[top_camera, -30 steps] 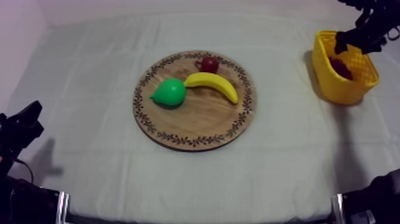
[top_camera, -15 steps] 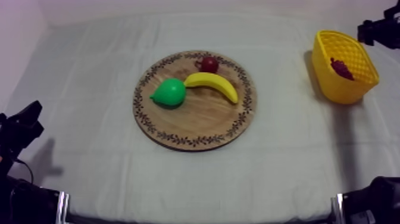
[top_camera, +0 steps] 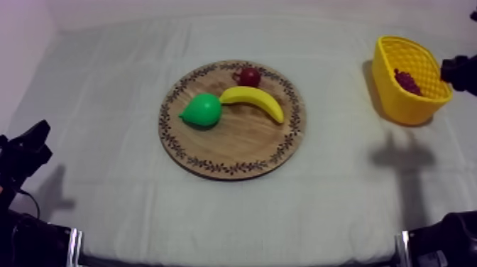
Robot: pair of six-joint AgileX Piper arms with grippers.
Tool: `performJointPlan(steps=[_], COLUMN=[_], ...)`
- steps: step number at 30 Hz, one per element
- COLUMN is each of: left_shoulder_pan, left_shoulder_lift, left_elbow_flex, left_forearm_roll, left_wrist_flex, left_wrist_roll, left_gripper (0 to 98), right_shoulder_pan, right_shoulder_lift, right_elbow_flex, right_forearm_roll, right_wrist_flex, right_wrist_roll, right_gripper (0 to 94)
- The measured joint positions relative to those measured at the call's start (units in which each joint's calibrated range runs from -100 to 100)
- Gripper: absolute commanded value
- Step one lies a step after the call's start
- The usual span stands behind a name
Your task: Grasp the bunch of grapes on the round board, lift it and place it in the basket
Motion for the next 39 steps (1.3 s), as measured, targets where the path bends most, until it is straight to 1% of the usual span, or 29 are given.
performJointPlan(steps=[3,9,14,17,20,23,29,32,35,39], left_shoulder_pan=[0.0,0.0,0.0,0.0,0.0,0.0,0.0,0.0,0.0,0.0], left_shoulder_lift=[0.0,0.0,0.0,0.0,0.0,0.0,0.0,0.0,0.0,0.0], left_elbow_flex=[0.0,0.0,0.0,0.0,0.0,0.0,0.0,0.0,0.0,0.0], left_forearm_roll=[0.0,0.0,0.0,0.0,0.0,0.0,0.0,0.0,0.0,0.0], left_wrist_flex=[0.0,0.0,0.0,0.0,0.0,0.0,0.0,0.0,0.0,0.0], left_wrist_roll=[0.0,0.0,0.0,0.0,0.0,0.0,0.0,0.0,0.0,0.0], left_gripper=[0.1,0.1,0.1,0.1,0.1,0.1,0.1,0.1,0.1,0.1], right_shoulder_pan=[-0.91,-2.4,-3.77,-4.02,-4.02,-3.83,-3.32,-2.96,-2.73,-2.64], right_shoulder_lift=[-5.77,-17.48,-26.22,-31.28,-35.1,-38.26,-41.54,-41.74,-41.74,-41.74], right_elbow_flex=[5.29,13.97,20.08,23.55,27.17,30.01,32.12,32.2,32.2,32.2], right_forearm_roll=[0.63,1.05,1.31,0.37,0.17,-0.73,-2.9,-4.65,-6.01,-6.68], right_wrist_flex=[-0.46,-0.76,-0.94,-1.22,-1.68,-2.49,-1.16,0.95,1.56,2.91], right_wrist_roll=[-0.58,-1.81,-2.66,-1.99,-2.54,-2.64,-2.75,-1.81,-1.81,-4.43], right_gripper=[24.3,9.8,2.8,1.3,0.8,0.5,0.4,0.4,0.7,0.5])
